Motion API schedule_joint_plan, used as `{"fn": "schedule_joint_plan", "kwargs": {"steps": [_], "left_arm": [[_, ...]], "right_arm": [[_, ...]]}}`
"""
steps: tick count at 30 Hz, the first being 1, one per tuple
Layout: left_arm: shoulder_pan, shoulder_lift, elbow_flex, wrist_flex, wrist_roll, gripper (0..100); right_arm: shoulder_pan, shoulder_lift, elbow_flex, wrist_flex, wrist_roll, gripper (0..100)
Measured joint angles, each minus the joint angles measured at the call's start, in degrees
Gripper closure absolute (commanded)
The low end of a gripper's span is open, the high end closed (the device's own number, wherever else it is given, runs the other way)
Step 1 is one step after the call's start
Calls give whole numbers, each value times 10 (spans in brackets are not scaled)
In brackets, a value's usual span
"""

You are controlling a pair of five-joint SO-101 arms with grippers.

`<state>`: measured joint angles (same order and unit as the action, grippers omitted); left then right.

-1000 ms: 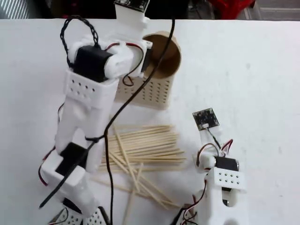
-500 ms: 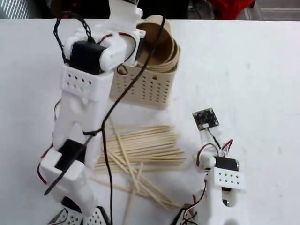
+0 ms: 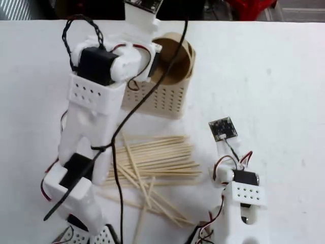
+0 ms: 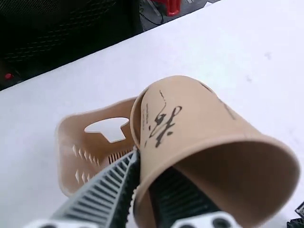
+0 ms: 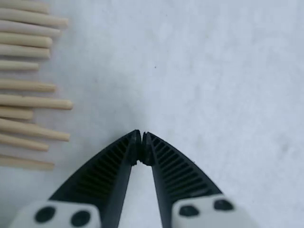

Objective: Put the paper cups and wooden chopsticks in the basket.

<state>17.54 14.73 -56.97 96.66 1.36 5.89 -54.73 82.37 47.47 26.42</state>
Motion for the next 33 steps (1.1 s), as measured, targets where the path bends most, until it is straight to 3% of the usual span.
{"fn": "schedule_joint_plan", "kwargs": {"steps": [5,20,28,33], "left_arm": [[-1,0,0,0,0,778],[0,5,0,-84,-32,779],[-13,147,-9,-94,-33,779],[-13,167,-15,-100,-33,779]], "right_arm": [[0,0,0,0,0,981],[0,0,0,0,0,981],[0,0,0,0,0,981],[0,0,0,0,0,981]]}}
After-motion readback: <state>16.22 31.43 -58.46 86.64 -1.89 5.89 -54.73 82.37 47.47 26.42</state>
